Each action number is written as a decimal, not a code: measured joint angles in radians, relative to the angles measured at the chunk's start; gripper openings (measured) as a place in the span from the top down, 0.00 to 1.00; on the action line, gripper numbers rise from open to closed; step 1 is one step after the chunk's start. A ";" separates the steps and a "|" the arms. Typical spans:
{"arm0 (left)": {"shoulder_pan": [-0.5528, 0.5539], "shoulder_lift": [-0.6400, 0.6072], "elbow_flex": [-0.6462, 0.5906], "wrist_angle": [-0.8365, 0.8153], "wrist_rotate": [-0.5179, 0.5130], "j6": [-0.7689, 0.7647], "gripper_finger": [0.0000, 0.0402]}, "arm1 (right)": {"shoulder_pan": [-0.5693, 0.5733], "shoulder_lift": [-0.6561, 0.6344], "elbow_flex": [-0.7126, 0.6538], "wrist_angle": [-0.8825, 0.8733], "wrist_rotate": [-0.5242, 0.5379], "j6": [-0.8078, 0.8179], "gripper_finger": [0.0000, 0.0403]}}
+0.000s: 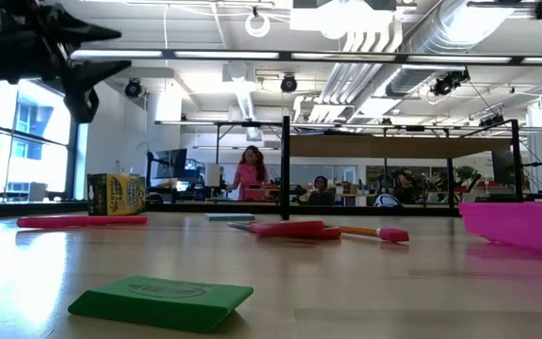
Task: Pack school essentials
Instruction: Put the pink pen into the supply box
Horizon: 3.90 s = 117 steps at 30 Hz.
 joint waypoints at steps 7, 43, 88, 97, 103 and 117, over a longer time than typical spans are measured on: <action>0.000 0.006 0.064 -0.007 0.047 0.015 0.58 | -0.084 0.000 0.000 0.016 0.068 -0.078 0.66; -0.069 0.819 0.645 -1.014 0.077 -0.167 0.58 | -0.467 -0.397 0.000 0.062 -0.035 -0.854 0.66; -0.232 1.397 0.645 -0.942 -0.033 -0.400 0.58 | -0.623 -0.408 0.000 0.012 -0.247 -1.049 0.66; -0.232 1.436 0.650 -0.914 -0.025 -0.400 0.58 | -0.623 -0.408 0.000 0.005 -0.247 -1.048 0.66; -0.232 1.445 0.649 -0.910 -0.023 -0.384 0.67 | -0.623 -0.408 0.000 0.005 -0.247 -1.048 0.66; -0.231 1.437 0.647 -0.892 0.018 -0.277 0.94 | -0.623 -0.408 0.000 0.013 -0.279 -1.041 0.66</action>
